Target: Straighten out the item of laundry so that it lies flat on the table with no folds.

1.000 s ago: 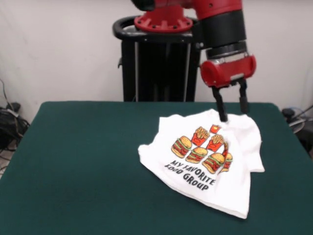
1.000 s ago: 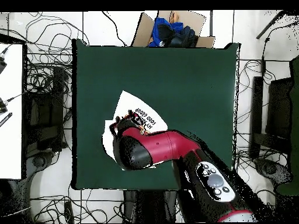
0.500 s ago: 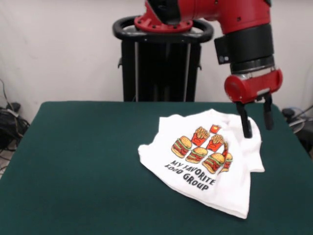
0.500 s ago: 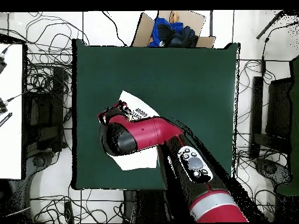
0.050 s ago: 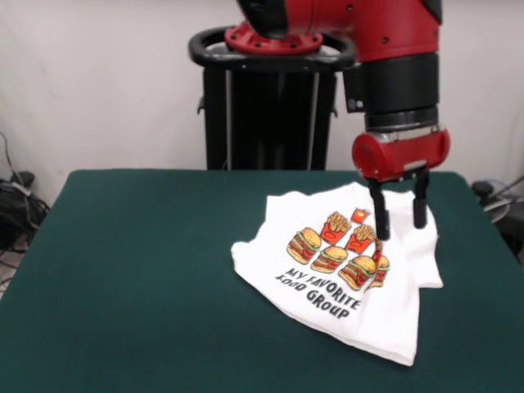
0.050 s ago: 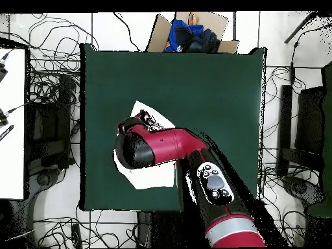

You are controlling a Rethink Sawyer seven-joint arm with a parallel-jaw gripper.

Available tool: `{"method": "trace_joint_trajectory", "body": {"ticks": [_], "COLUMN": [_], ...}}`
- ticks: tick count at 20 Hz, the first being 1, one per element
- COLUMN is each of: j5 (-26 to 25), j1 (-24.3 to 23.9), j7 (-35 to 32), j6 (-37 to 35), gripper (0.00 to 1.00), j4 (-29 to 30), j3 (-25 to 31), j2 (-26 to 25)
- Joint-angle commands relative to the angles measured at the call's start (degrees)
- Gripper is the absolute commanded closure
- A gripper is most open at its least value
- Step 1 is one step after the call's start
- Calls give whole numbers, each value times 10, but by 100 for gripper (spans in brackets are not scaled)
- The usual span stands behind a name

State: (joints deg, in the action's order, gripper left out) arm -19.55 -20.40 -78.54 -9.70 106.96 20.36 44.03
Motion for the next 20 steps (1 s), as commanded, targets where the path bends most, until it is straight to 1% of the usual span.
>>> {"method": "trace_joint_trajectory", "body": {"ticks": [1, 3, 4, 7, 10, 15, 20], "j5": [1, 2, 7, 7, 19, 15, 14], "j1": [17, 12, -5, -27, -56, -68, -79], "j7": [-74, -76, -74, -68, -68, -77, -92], "j6": [-63, -52, -41, -21, -14, 5, 31], "gripper": [0, 0, 0, 0, 0, 0, 0], "j4": [-35, -32, -23, -15, -2, 1, 6], "j3": [-44, -36, -14, 16, 59, 77, 94], "j2": [-53, -64, -74, -93, -105, -122, -128]}}
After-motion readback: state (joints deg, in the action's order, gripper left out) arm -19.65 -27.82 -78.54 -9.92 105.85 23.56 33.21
